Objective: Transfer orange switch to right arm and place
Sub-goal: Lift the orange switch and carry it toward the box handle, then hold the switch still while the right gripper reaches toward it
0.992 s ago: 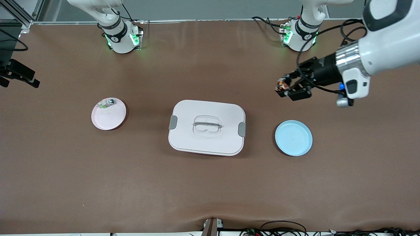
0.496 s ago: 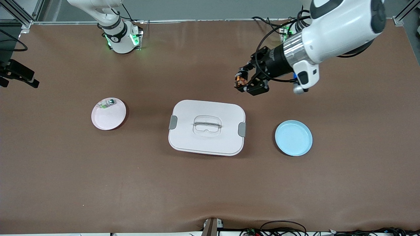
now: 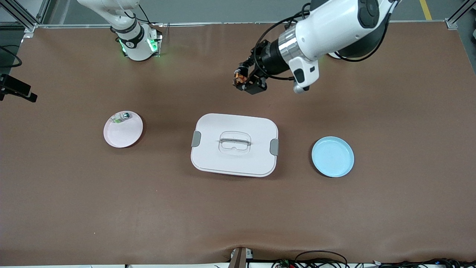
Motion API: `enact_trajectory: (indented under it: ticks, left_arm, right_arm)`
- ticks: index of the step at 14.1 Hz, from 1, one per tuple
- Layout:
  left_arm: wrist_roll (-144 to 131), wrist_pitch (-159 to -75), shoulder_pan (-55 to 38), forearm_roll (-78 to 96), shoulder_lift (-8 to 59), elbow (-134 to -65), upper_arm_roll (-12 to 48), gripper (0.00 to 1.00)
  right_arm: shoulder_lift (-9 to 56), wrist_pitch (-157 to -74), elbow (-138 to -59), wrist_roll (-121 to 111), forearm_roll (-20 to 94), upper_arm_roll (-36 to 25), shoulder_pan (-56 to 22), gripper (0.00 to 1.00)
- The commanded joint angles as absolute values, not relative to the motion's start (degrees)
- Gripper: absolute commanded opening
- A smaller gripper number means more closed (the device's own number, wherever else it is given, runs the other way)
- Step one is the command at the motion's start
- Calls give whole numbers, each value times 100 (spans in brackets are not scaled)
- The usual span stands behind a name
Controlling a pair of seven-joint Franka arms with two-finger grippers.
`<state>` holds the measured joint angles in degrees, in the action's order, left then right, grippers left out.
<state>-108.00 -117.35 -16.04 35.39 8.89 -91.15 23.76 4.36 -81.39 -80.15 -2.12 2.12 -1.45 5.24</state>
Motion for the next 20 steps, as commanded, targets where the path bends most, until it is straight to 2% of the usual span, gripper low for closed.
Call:
enact_trajectory:
  ticks: [1,6,9,12,14,20]
  left_arm:
    - [-11091,-11935,-1818,3288,949,-8930,2399,28]
    - [-11373,-12339,-2197,3050,1098,-8895,2399,28]
    - [-11382,-12384,-2197,3050,1178,-8895,2399,28]
    - [-11382,-12393,-2188,3050,1169,-8895,2391,28]
    - [-11382,-12393,-2188,3059,1169,-8895,2391,28]
    - [-11373,-12533,-2188,3059,1169,-8903,2391,28]
  right_arm:
    - [527,-8130,-7989,-325,290,-97,633,100]
    - [467,-8060,-8165,-589,700,-79,545,100]
    - [133,-8225,-8866,16,2307,-97,589,100]
    - [-551,-9032,-9901,455,3275,-53,449,100]
    - [-843,-9455,-10282,763,3611,-53,29,100]
    - [-896,-10650,-10546,2239,3911,-53,-1395,100]
